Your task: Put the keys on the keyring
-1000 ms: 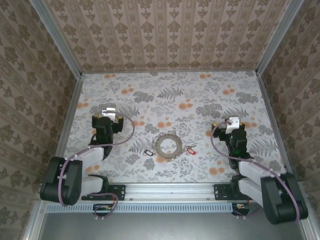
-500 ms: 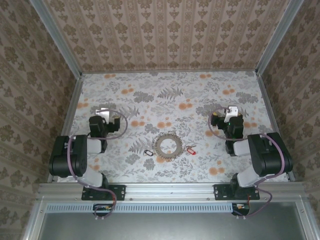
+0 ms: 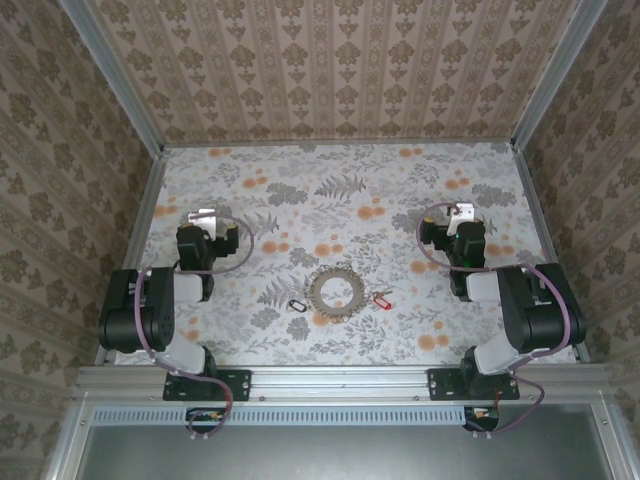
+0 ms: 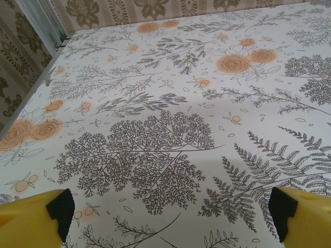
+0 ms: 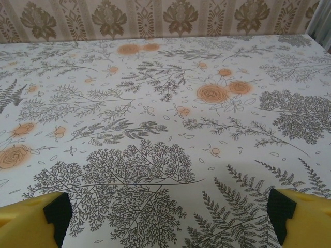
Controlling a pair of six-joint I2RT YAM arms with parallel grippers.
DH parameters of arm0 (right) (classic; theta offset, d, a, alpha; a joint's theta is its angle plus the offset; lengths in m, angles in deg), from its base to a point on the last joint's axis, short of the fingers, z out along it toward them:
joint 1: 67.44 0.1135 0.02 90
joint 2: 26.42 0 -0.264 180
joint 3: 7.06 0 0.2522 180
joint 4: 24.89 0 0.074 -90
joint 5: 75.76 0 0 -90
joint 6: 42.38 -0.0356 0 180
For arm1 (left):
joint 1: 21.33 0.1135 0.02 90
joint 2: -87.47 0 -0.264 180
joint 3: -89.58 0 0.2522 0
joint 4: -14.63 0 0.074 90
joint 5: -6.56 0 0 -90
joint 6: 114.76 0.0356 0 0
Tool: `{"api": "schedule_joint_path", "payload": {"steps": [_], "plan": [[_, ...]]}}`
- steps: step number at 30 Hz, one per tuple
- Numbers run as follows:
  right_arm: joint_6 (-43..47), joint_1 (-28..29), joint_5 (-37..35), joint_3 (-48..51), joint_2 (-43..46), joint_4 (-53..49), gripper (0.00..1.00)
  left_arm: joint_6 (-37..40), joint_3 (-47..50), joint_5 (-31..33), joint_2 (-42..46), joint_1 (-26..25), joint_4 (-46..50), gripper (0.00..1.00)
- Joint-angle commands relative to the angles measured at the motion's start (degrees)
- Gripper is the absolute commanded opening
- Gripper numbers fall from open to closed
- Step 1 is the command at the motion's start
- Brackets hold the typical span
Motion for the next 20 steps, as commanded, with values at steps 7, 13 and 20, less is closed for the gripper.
{"api": "schedule_joint_path", "payload": {"steps": [7, 13, 20], "plan": [[-0.4, 0.7, -1.9, -0.5, 0.5, -0.8, 1.0, -1.0, -0.7, 0.4, 0.5, -0.1, 0.0, 1.0], [-0.3, 0.8, -1.8, -1.1, 0.2, -1.7, 1.0, -1.0, -0.7, 0.5, 0.4, -0.1, 0.0, 1.0], [-0.4, 0.8, -1.9, -0.3, 0.6, -0.6, 0.99, -1.1, -0.7, 0.5, 0.4, -0.1, -0.1, 1.0]]}}
